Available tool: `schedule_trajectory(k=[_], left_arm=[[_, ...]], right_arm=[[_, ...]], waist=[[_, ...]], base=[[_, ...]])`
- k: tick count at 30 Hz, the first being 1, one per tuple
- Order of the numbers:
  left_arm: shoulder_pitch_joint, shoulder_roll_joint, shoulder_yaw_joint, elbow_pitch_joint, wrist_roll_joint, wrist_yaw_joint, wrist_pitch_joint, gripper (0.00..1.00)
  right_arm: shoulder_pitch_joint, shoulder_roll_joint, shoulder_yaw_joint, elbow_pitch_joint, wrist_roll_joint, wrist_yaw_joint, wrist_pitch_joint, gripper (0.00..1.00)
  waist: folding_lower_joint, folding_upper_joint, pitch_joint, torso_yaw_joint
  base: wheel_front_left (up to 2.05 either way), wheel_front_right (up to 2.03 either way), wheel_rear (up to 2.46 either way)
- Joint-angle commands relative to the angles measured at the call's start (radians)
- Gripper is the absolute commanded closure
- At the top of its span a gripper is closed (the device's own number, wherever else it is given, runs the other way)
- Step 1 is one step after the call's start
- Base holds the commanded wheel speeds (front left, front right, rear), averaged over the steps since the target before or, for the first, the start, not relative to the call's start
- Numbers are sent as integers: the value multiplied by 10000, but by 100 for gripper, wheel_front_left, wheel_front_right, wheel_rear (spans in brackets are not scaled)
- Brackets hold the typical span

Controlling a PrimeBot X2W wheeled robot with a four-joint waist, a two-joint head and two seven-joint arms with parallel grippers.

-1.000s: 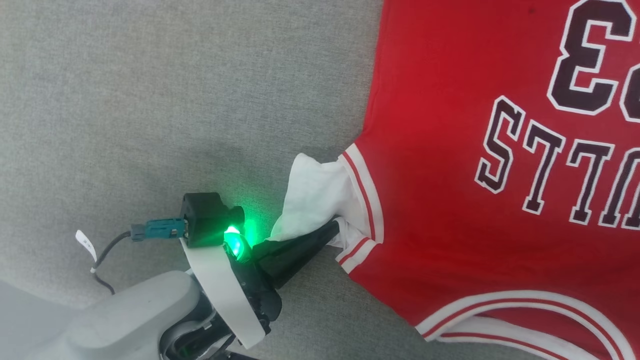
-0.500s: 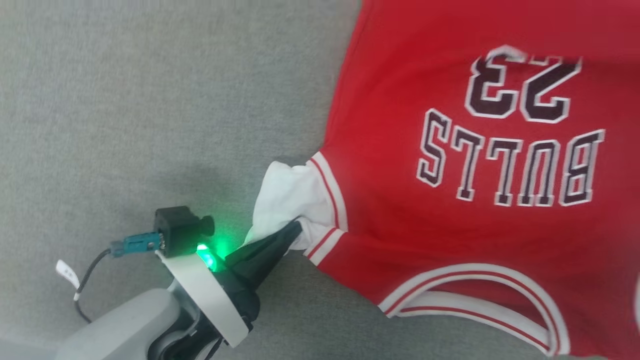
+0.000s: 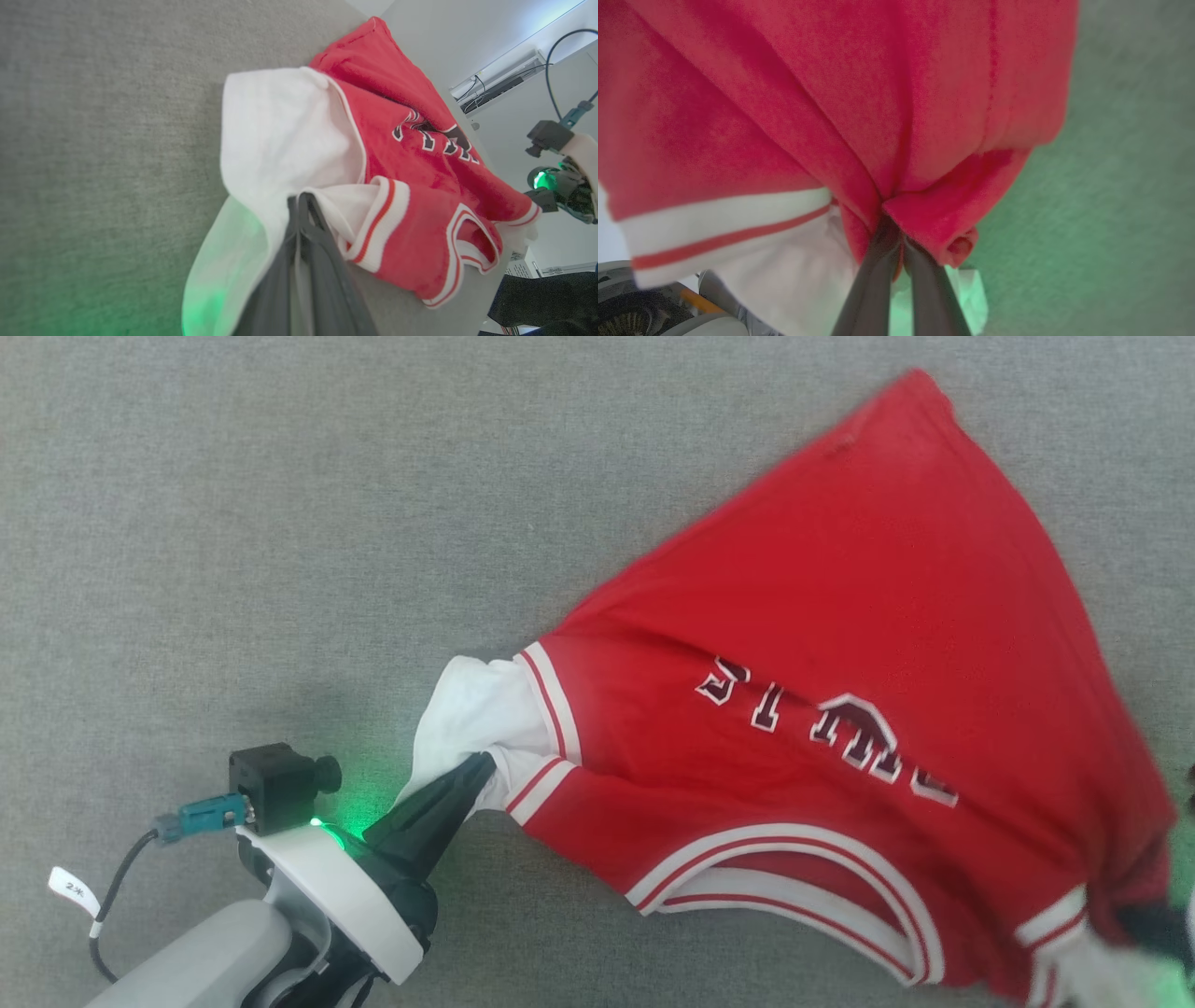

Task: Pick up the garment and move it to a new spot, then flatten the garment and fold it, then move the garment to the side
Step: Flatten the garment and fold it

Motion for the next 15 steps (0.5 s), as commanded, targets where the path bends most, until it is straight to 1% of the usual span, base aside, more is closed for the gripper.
schedule_trajectory(k=[1,3,6,10,11,12,13,15], left_arm=[[122,-59,81,32,57,31,23,100],[165,-79,111,38,70,28,23,100],[165,-104,143,51,77,24,23,100],[161,-122,162,86,61,24,23,100],[162,-123,174,86,45,24,23,100],[168,-120,215,78,31,22,23,100],[184,-127,235,68,25,22,23,100],[241,-138,255,46,30,11,23,100]], right_arm=[[661,272,307,-152,-46,-1,64,100],[1178,466,571,-444,-103,-1,138,100],[1516,711,906,-584,-270,-1,9,100],[1443,859,1263,-481,-587,-1,-524,100],[1334,866,1248,-498,-677,-1,-755,82],[1219,842,1222,-538,-711,-2,-958,49],[1164,777,1161,-570,-717,-10,-1083,0],[1128,523,908,-793,-701,-15,-1283,0]], waist=[[0,0,-27,-25],[0,0,-41,-33],[0,0,-59,-45],[0,0,-84,-74],[0,0,-89,-88],[0,0,-85,-113],[0,0,-91,-129],[0,0,-111,-135]], base=[[0,0,0],[0,0,0],[0,0,0],[0,0,0],[0,0,0],[0,0,0],[0,0,0],[0,0,0]])
